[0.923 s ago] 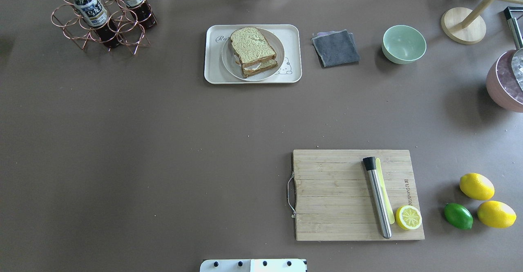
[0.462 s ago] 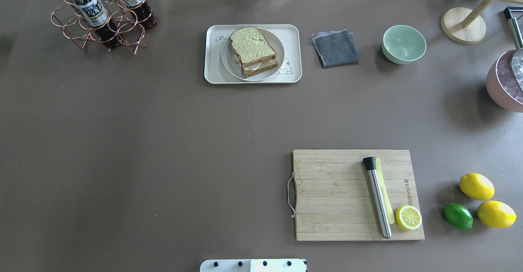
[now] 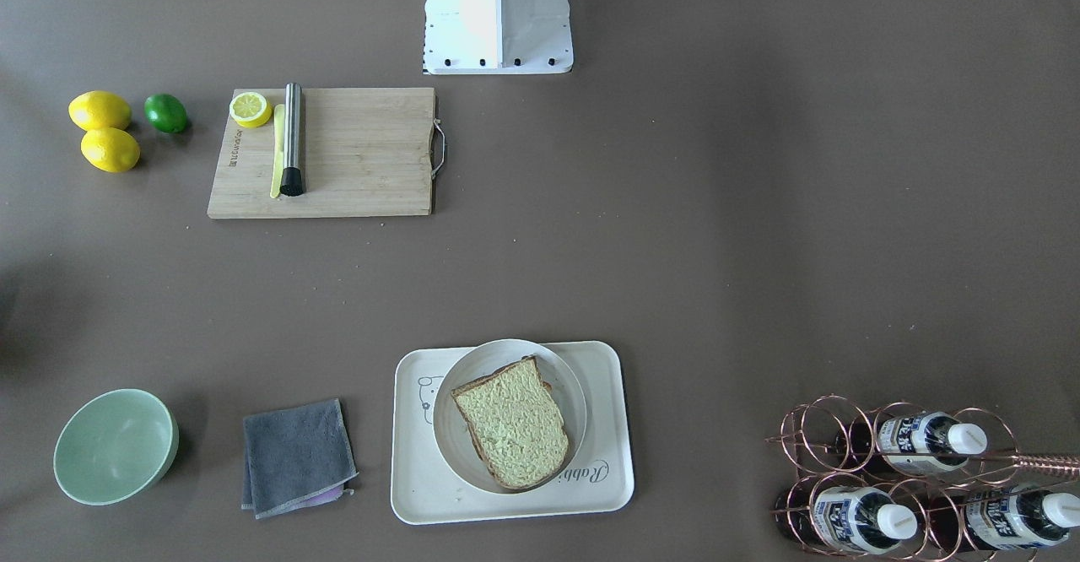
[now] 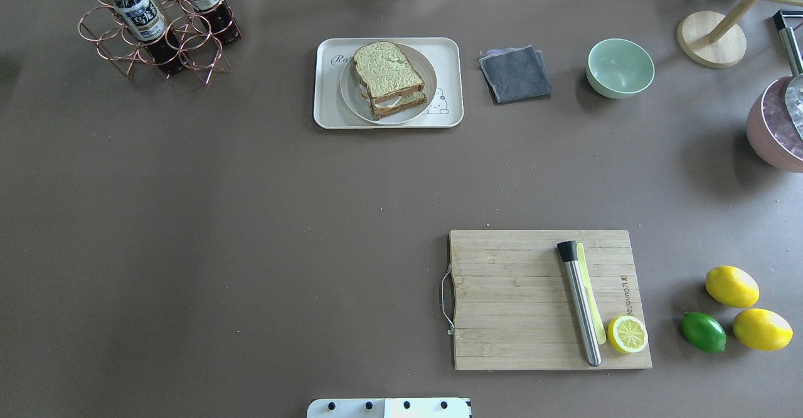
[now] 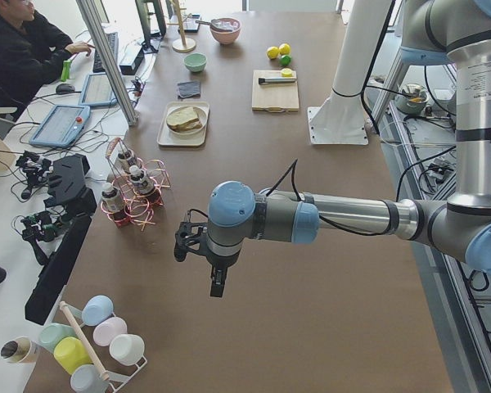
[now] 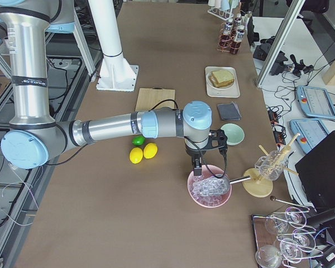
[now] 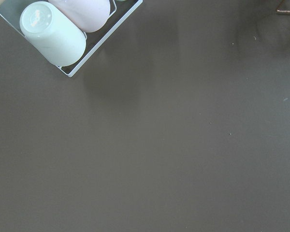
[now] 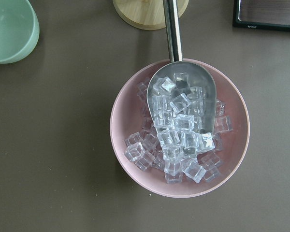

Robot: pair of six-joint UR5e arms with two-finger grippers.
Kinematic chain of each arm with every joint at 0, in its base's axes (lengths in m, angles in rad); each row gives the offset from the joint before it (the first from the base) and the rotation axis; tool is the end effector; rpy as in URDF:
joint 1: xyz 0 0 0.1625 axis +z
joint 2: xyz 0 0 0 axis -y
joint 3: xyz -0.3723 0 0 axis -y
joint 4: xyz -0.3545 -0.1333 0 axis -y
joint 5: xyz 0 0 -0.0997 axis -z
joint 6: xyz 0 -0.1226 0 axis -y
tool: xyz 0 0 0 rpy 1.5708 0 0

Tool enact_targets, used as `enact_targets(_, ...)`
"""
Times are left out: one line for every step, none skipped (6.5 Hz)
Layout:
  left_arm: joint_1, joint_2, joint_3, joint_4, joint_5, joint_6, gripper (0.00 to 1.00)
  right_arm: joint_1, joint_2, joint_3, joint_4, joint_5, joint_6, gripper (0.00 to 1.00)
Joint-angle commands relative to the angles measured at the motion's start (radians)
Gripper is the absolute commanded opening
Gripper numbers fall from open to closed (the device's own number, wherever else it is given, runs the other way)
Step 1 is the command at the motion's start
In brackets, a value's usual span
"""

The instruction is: Make sandwich and place on tray

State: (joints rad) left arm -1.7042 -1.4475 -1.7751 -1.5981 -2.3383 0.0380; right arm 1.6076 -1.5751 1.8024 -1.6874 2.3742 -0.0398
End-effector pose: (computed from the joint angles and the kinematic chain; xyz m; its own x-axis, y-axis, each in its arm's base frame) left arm -0.1031 -0.4061 0.5802 0.7277 0.0161 -0.6857 0.1047 0.9854 0.1342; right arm 0.0617 -0.4503 0.5285 0.6976 -0.0934 0.7104 -0.0088 0.9903 0.1388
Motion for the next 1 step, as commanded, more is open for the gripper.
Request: enact_targets(0.0, -0.002, 0.011, 0.001, -0.001, -0.001, 0.98, 0.0, -0.005, 0.029, -0.006, 0.011, 0.001, 1.0)
